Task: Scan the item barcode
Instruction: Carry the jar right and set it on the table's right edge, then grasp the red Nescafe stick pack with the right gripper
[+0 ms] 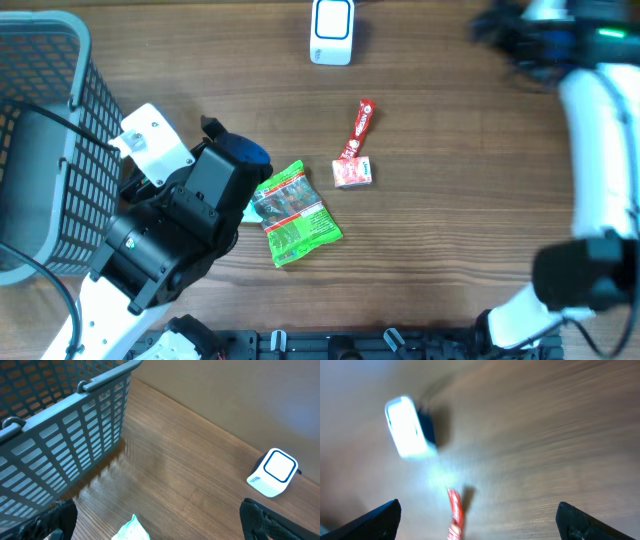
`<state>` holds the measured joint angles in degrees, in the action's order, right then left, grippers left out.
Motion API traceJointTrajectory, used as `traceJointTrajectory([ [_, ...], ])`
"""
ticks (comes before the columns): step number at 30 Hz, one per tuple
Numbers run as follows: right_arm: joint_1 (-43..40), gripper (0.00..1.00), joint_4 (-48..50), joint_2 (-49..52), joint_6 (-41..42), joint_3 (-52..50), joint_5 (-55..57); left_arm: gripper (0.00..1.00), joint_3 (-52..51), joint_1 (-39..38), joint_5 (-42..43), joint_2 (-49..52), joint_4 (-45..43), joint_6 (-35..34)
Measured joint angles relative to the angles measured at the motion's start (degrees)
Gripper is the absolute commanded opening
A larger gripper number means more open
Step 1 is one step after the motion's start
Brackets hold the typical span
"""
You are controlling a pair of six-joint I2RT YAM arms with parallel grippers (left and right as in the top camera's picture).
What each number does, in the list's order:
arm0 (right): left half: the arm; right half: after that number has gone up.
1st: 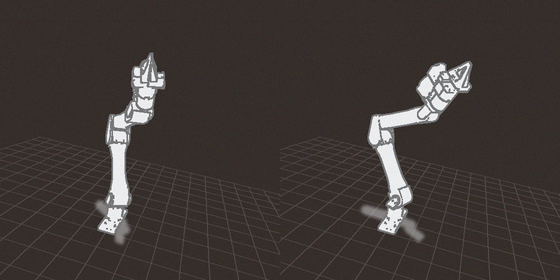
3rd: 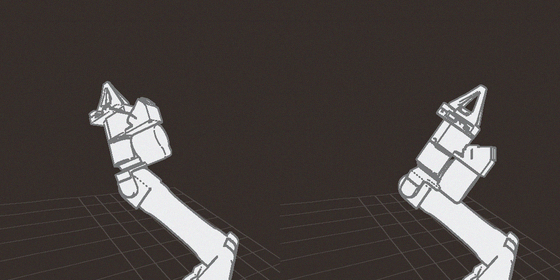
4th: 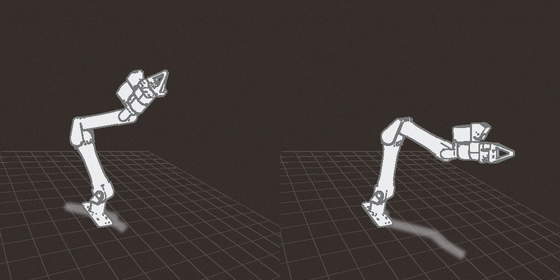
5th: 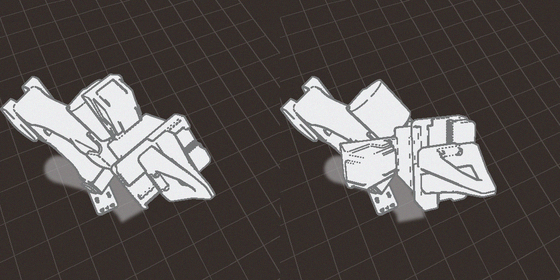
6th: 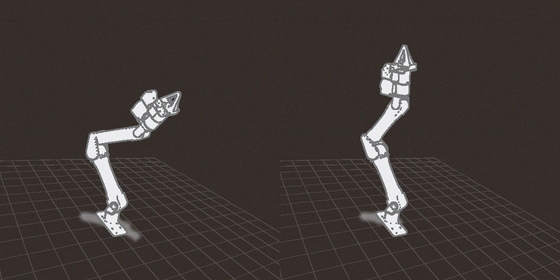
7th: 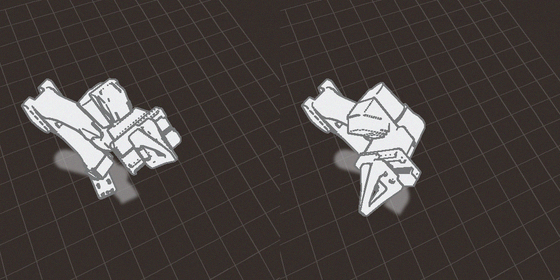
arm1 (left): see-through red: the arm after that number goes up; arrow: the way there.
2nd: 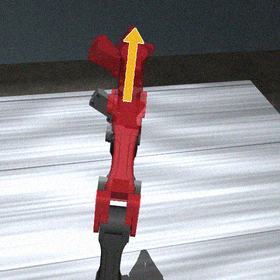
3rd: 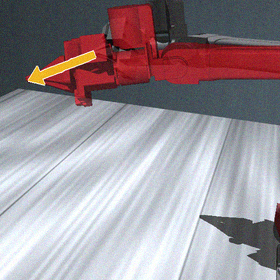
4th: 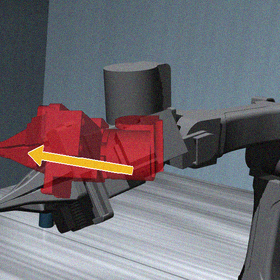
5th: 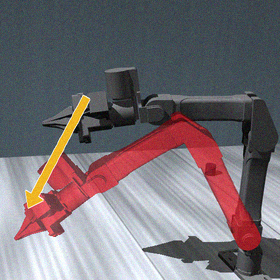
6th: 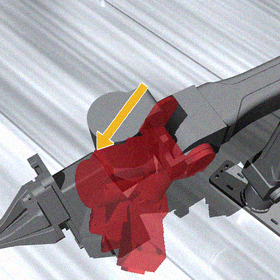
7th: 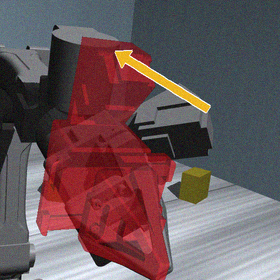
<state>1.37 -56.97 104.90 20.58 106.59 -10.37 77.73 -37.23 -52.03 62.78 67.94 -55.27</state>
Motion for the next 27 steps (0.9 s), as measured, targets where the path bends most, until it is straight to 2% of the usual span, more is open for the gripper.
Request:
traceJointTrajectory([
  [3,7.2,1.00,-1.3,5.7,-7.1,-0.5,0.7,1.00,0.0,0.0,0.0,0.0,0.0,0.0],
  [5,8.9,1.00,-0.6,8.7,-11.4,-0.6,-1.7,1.00,0.0,0.0,0.0,0.0,0.0,0.0],
  [8,8.4,0.93,1.9,13.0,-17.9,-0.7,-9.3,1.00,0.0,0.0,0.0,0.0,0.0,0.0],
  [18,6.7,0.92,5.6,28.6,-31.3,-0.9,-22.8,1.00,0.0,0.0,0.0,0.0,0.0,0.0],
  [22,6.6,0.92,7.4,30.1,-34.2,-1.0,-27.1,1.00,0.0,0.0,0.0,0.0,0.0,0.0],
  [23,6.7,0.88,7.8,30.3,-34.7,-1.0,-28.0,1.00,0.0,0.0,0.0,0.0,0.0,0.0],
  [25,6.7,0.74,8.4,30.9,-35.6,-1.0,-29.5,1.00,0.0,0.0,0.0,0.0,0.0,0.0],
  [27,6.7,0.73,8.4,31.7,-36.4,-1.0,-30.8,1.00,0.0,0.0,0.0,0.0,0.0,0.0],
])
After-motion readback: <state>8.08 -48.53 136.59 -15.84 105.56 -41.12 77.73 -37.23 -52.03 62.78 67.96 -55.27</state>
